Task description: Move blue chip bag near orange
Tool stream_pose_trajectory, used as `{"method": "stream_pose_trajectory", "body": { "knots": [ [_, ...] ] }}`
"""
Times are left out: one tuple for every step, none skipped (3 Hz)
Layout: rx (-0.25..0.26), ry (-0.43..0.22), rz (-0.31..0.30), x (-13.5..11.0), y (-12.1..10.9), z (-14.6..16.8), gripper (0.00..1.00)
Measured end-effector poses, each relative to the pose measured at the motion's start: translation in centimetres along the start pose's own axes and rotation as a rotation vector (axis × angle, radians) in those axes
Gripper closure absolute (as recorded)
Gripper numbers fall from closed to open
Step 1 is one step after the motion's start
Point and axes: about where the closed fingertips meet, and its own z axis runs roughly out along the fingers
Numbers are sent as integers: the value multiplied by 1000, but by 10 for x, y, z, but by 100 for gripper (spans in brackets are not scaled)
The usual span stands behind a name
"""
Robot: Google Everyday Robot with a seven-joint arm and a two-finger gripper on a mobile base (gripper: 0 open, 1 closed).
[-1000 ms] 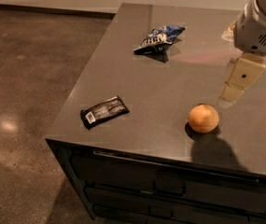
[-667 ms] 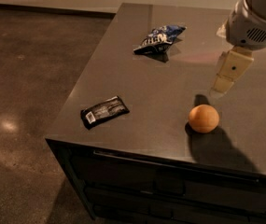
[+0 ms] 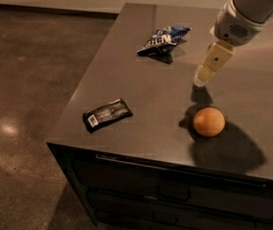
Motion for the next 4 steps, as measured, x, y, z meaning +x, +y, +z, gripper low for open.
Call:
{"method": "stream_pose_trajectory", "body": {
  "knots": [
    [38, -41, 58, -14, -21, 19, 0],
    [88, -75, 139, -28, -48, 44, 0],
    [86, -115, 190, -50, -66, 70, 0],
    [103, -139, 248, -68, -93, 89, 0]
  ]
}}
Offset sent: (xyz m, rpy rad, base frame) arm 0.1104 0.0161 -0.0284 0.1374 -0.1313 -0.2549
